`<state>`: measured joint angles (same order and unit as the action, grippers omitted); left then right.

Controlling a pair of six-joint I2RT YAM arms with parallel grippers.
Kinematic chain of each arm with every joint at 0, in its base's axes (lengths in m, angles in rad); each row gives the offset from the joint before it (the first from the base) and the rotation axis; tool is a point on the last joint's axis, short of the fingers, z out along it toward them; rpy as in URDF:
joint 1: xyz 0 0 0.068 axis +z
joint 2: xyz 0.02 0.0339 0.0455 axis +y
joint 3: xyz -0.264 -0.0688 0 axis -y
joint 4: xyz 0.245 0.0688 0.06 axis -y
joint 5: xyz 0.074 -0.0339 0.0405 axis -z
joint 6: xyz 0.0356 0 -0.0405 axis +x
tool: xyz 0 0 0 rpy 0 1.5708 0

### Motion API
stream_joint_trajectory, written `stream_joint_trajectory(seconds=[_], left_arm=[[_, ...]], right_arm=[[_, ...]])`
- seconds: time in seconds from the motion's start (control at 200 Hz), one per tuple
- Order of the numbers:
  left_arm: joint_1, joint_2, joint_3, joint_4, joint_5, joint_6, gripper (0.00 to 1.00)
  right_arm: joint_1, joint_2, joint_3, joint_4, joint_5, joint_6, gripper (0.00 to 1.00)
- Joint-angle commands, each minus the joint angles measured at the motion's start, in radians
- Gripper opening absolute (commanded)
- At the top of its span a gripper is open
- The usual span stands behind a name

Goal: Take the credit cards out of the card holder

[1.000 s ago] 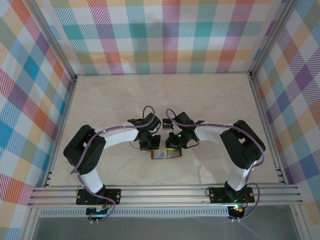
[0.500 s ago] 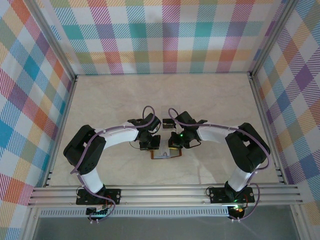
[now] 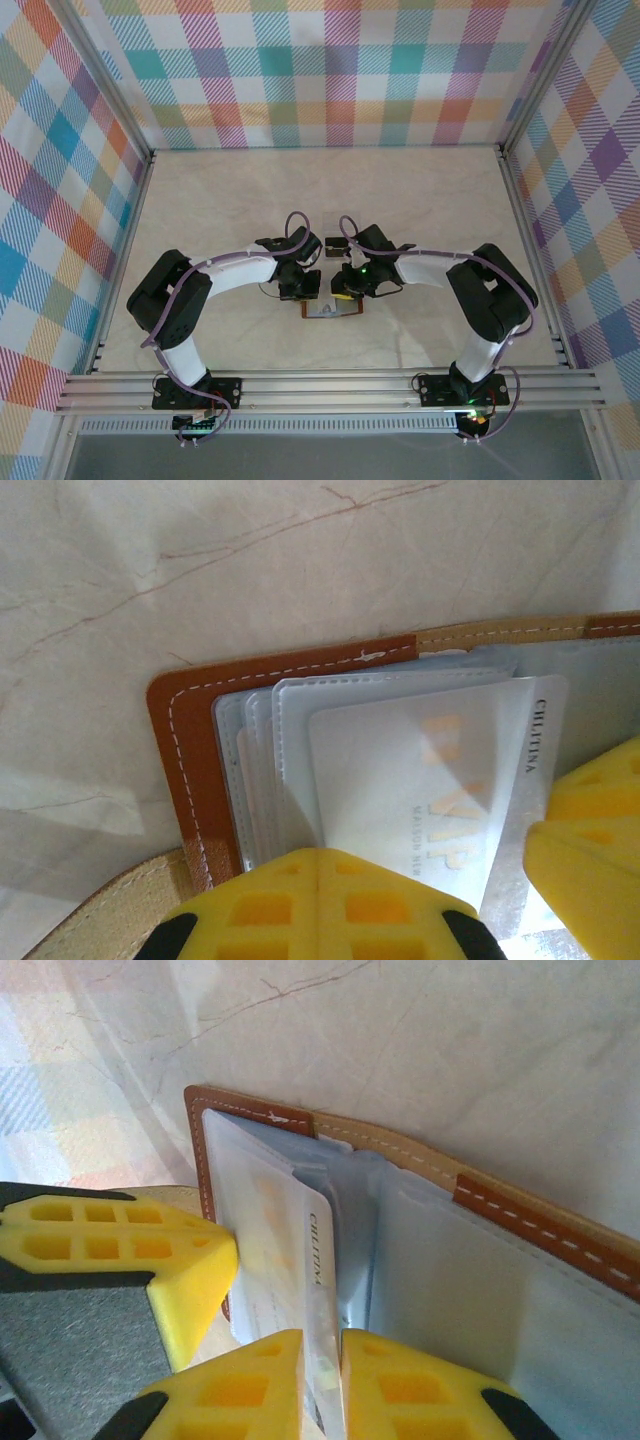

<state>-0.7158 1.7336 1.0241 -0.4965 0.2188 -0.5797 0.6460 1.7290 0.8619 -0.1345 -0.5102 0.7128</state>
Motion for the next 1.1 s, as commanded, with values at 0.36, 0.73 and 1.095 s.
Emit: stream_joint_trajectory(seconds=[0.36,0.73,1.095], left_arm=[[0.008,0.026,-0.015,-0.054,-0.021,0.005,0.02],[0.007,0.034,-0.010,-0.056,-0.021,0.009,0.02],[0.008,0.041,0.003,-0.056,-0.010,0.015,0.02]], right_arm=[[-0.002,0.042,0.000,0.000,-0.008,0.003,0.11],[-0.035,-0.064,0.062,-0.276,0.117,-0.138,0.08],[-0.035,-0.088,0.155,-0.459,0.200,-0.228,0.08]])
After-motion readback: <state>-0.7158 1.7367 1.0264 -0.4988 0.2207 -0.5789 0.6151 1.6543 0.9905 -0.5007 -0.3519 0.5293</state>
